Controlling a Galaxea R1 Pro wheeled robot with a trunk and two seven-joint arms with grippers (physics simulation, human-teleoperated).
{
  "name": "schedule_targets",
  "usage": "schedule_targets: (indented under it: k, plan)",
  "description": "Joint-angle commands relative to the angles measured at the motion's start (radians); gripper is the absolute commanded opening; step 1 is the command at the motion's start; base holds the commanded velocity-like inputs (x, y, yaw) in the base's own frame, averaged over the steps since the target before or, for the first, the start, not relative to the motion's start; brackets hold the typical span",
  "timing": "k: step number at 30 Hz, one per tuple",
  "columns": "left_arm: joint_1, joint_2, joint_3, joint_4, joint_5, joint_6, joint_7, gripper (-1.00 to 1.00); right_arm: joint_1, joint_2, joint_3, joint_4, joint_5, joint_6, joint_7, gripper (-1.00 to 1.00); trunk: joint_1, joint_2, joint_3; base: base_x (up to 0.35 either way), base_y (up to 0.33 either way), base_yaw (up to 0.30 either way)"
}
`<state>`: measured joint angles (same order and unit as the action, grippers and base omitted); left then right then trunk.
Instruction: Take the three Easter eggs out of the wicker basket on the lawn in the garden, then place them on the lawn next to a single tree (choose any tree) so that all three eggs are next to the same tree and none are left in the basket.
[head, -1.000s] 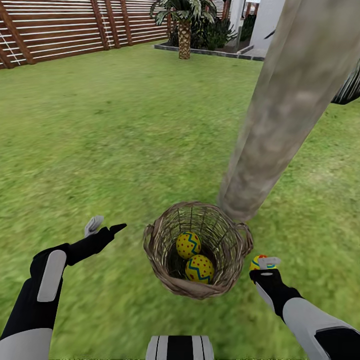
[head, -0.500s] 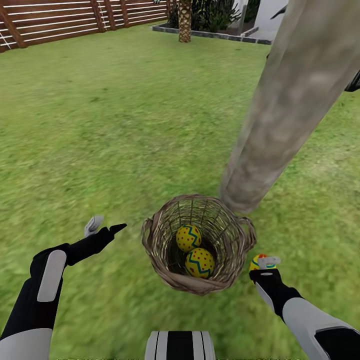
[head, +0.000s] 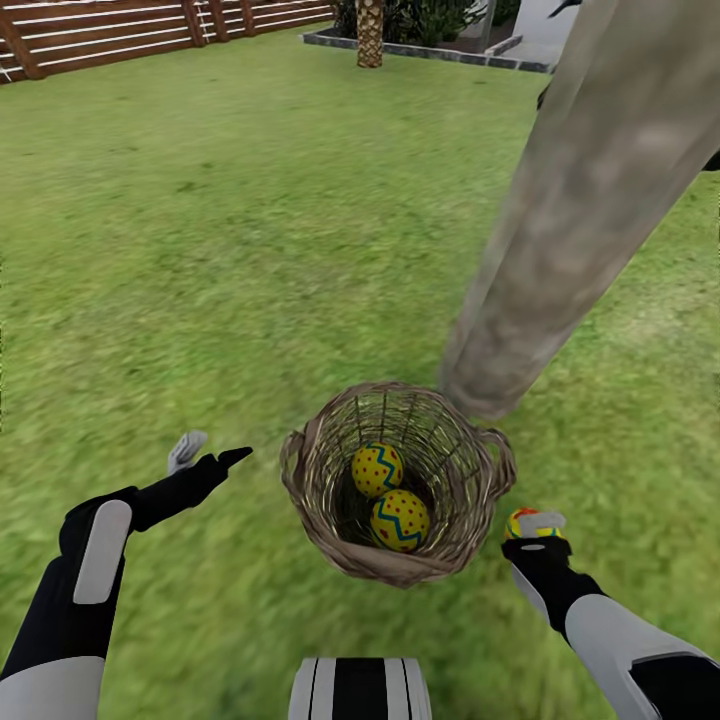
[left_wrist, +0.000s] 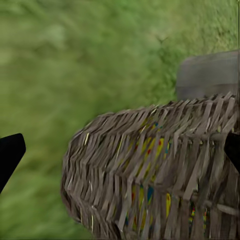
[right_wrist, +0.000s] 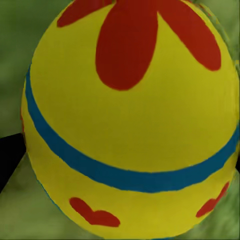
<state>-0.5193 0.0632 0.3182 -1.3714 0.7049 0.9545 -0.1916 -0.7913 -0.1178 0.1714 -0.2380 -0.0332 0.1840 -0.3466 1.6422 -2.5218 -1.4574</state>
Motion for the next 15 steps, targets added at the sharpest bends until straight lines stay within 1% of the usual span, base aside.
schedule_targets:
  k: [1,15]
  plan:
    - [-0.001,0.000,0.001,0.001,-0.008,0.005,-0.009,1.00,0.001,0.000,0.005,-0.001,-0.025,0.005,0.049,1.00,0.000,0.000,0.003,0.000,0.000,0.000]
    - [-0.001,0.000,-0.002,0.002,-0.008,0.006,-0.009,1.00,0.001,0.000,0.005,-0.012,-0.025,0.005,0.047,1.00,-0.007,0.003,0.057,0.000,0.000,0.000]
